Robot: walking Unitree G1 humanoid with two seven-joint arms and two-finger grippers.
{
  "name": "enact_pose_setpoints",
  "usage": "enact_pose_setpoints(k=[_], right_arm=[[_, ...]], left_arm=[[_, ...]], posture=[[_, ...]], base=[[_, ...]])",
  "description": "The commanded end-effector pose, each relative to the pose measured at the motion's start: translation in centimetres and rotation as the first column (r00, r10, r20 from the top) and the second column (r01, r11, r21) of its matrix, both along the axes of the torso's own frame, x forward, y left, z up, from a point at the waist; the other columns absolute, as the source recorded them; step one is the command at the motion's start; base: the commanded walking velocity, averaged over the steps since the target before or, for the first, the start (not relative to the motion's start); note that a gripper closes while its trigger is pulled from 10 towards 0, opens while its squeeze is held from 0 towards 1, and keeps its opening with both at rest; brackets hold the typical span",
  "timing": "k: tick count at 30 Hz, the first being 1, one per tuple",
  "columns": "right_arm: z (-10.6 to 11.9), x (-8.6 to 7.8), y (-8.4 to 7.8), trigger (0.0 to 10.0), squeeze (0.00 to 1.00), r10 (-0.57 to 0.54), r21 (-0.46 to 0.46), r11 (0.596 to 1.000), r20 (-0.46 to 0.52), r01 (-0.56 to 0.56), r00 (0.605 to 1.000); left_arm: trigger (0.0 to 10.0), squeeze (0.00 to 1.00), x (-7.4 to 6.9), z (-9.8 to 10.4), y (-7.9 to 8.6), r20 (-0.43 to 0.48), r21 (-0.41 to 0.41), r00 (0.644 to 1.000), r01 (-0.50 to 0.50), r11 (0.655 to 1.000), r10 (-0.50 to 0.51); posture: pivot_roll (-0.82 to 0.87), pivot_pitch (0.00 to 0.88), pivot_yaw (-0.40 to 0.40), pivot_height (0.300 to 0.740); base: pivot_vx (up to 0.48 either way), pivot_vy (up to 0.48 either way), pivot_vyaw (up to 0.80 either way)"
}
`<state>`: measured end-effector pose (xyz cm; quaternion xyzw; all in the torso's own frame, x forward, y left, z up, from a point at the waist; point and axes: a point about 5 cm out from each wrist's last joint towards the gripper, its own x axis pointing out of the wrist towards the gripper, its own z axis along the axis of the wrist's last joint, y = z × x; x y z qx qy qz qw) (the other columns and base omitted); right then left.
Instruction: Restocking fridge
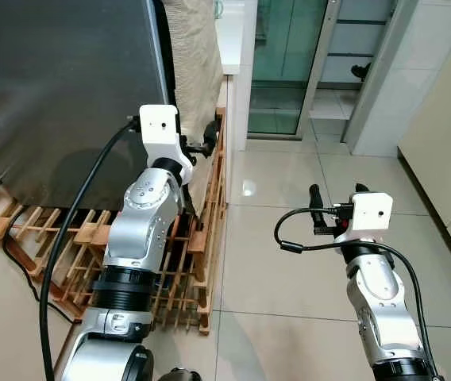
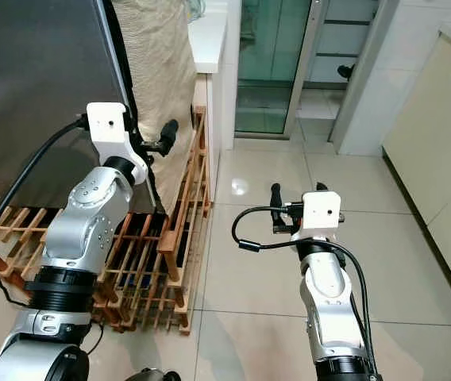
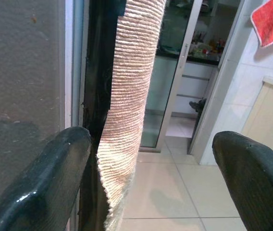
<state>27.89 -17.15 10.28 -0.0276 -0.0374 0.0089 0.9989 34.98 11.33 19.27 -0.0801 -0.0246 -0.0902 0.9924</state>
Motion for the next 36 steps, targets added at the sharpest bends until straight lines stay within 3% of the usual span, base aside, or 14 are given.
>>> enact_pose_setpoints(k=[1, 5, 18, 28, 30, 36], right_arm=[[0.1, 0.2, 0.0, 10.0, 0.0, 0.001, -0.005, 1.0, 0.004, -0.001, 1.0], [0.1, 0.2, 0.2, 10.0, 0.0, 0.005, -0.003, 1.0, 0.003, -0.005, 1.0], [0.1, 0.2, 0.3, 10.0, 0.0, 0.005, -0.005, 1.0, 0.002, -0.005, 1.0], [0.0, 0.2, 0.2, 10.0, 0.0, -0.001, -0.007, 1.0, -0.001, 0.001, 1.0], [0.0, 0.2, 0.2, 10.0, 0.0, 0.0, -0.008, 1.0, -0.002, 0.0, 1.0], [0.1, 0.4, 0.3, 10.0, 0.0, 0.006, -0.013, 1.0, -0.001, -0.006, 1.0]], left_arm=[[10.0, 0.0, 0.4, 0.0, 0.3, -0.034, -0.019, 0.999, -0.019, 1.0, 0.018], [10.0, 0.0, 0.6, 0.0, -0.1, -0.037, -0.002, 0.999, -0.029, 1.0, 0.028], [10.0, 0.0, 1.2, 1.0, 1.8, 0.04, 0.069, 0.978, -0.206, 0.976, 0.204], [10.0, 0.0, 1.6, 1.1, 2.3, 0.053, 0.079, 0.969, -0.246, 0.966, 0.242], [10.0, 0.0, 1.6, 0.9, 2.0, 0.049, 0.086, 0.972, -0.231, 0.969, 0.228], [10.0, 0.0, 2.4, 0.1, -1.4, 0.017, 0.108, 0.996, -0.085, 0.991, 0.083]], posture=[[-0.16, 0.0, 0.058, 0.74], [-0.16, 0.0, 0.059, 0.74], [-0.16, 0.0, 0.062, 0.74], [-0.17, 0.0, 0.067, 0.74], [-0.17, 0.0, 0.067, 0.74], [-0.17, 0.0, 0.063, 0.74]], base=[[0.0, 0.0, 0.0], [0.0, 0.0, 0.0], [0.0, 0.0, 0.0], [0.0, 0.0, 0.0], [0.0, 0.0, 0.0], [0.0, 0.0, 0.0]])
